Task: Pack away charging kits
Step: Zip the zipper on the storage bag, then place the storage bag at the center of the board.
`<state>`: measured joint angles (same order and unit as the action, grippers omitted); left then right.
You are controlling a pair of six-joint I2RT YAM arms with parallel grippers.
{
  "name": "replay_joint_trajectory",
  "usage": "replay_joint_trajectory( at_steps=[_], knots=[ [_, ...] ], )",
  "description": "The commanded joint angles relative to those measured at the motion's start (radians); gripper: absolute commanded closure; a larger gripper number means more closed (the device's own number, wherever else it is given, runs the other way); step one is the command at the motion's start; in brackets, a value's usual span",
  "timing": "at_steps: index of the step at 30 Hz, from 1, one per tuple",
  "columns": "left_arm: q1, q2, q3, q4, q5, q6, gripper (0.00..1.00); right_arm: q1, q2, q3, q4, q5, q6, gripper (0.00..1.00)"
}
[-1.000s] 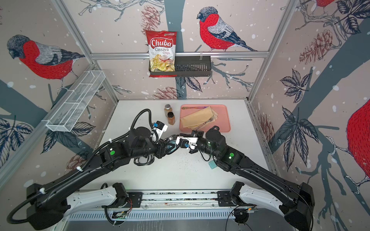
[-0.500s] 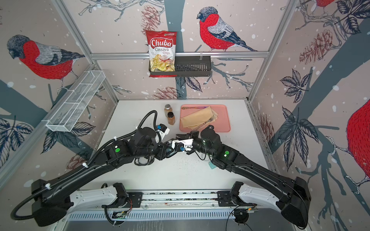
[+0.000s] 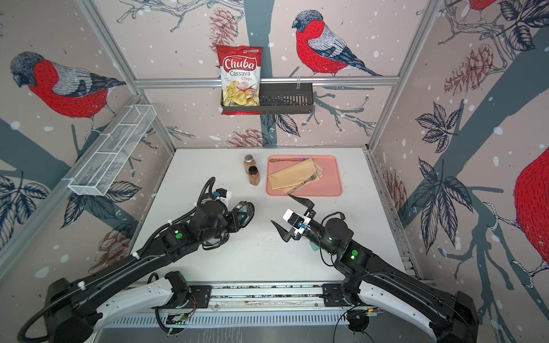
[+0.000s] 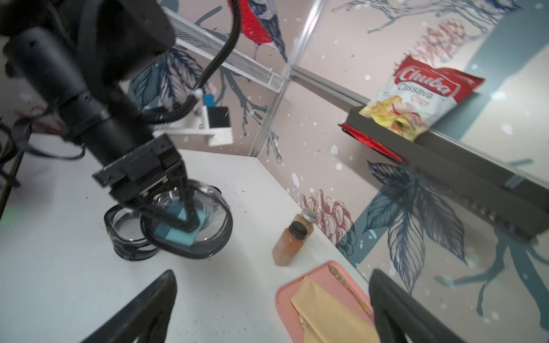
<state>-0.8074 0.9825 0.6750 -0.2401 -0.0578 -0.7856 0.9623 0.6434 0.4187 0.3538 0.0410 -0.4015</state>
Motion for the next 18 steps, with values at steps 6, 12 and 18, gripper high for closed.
replay_joint_trajectory(
  at_steps=[6, 12, 18],
  knots=[
    [0.020, 0.225, -0.013, 0.354, -0.017, -0.098, 1.00, -0.047, -0.146, -0.090, -0.061, 0.444, 0.593, 0.00],
    [0.069, 0.445, 0.037, 0.460, 0.115, -0.133, 1.00, -0.159, -0.098, -0.109, -0.180, 0.380, 0.719, 0.00],
    [0.083, 0.561, 0.050, 0.511, 0.163, -0.177, 1.00, -0.234, -0.147, -0.093, -0.277, 0.514, 1.032, 0.00]
  ],
)
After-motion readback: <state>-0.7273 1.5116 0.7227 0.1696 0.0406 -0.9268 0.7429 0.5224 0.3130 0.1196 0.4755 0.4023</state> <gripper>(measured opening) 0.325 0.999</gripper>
